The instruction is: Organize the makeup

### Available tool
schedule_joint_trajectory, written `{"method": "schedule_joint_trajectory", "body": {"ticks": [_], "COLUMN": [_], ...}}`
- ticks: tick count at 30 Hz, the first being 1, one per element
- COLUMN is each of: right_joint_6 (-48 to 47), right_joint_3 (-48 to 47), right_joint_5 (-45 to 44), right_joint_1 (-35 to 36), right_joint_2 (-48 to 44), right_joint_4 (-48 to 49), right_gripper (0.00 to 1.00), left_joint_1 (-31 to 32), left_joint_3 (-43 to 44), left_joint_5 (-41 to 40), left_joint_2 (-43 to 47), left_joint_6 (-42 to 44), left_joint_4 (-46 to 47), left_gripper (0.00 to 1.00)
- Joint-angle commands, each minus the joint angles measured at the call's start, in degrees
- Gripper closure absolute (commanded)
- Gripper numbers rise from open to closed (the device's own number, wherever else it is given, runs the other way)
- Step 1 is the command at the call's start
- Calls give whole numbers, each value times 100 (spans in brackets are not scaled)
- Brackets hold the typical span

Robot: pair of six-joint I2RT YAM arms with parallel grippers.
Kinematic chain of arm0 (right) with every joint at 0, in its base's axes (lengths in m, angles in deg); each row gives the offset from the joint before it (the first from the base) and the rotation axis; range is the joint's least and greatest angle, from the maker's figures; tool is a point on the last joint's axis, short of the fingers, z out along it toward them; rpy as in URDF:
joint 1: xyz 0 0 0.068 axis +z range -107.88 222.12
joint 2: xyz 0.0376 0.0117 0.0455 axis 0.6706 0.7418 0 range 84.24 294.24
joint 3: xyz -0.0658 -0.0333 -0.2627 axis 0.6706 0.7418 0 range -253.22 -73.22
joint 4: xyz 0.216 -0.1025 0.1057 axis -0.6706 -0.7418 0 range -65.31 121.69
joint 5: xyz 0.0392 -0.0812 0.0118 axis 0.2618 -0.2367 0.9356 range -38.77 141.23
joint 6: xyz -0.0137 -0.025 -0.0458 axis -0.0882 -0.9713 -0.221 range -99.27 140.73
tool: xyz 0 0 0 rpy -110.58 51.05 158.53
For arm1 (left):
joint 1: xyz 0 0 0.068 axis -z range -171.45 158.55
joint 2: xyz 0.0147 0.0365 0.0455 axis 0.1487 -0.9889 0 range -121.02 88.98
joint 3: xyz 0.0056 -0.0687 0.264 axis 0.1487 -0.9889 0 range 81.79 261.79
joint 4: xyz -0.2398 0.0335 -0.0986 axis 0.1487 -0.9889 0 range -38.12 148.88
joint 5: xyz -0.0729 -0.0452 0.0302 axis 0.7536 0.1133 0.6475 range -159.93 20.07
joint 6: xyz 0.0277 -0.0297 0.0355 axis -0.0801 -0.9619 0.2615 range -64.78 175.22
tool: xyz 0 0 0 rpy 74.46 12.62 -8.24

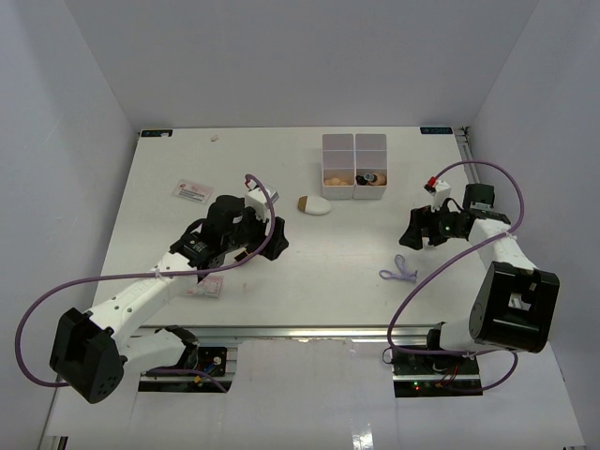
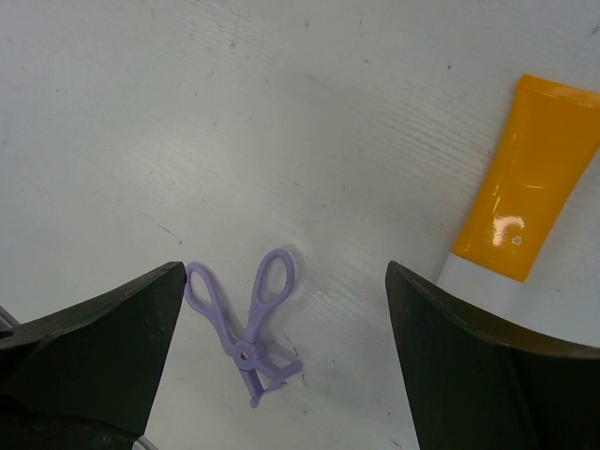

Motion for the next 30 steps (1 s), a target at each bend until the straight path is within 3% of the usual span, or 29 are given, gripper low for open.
{"method": "schedule_joint_trajectory", "body": {"ticks": [1, 6, 10, 30], "right_joint_6": [-52, -151, -209, -340], "right_joint_3": [-15, -18, -45, -132], "right_joint_5": [-151, -361, -344, -343], "right_joint_1": [-25, -16, 2, 213], "right_joint_2": [151, 284, 488, 1049], "right_joint_4": [-160, -258, -416, -635], "right_gripper": [16, 32, 54, 57], "left_joint_1": [-5, -5, -5, -5], "left_joint_3": [56, 56, 65, 65], "left_joint_5": [-63, -30, 4, 22], "left_joint_2": [34, 39, 46, 81], "left_joint_6": [66, 59, 66, 66], "left_joint_4": [84, 99, 90, 81], "left_gripper": [8, 8, 8, 8]}}
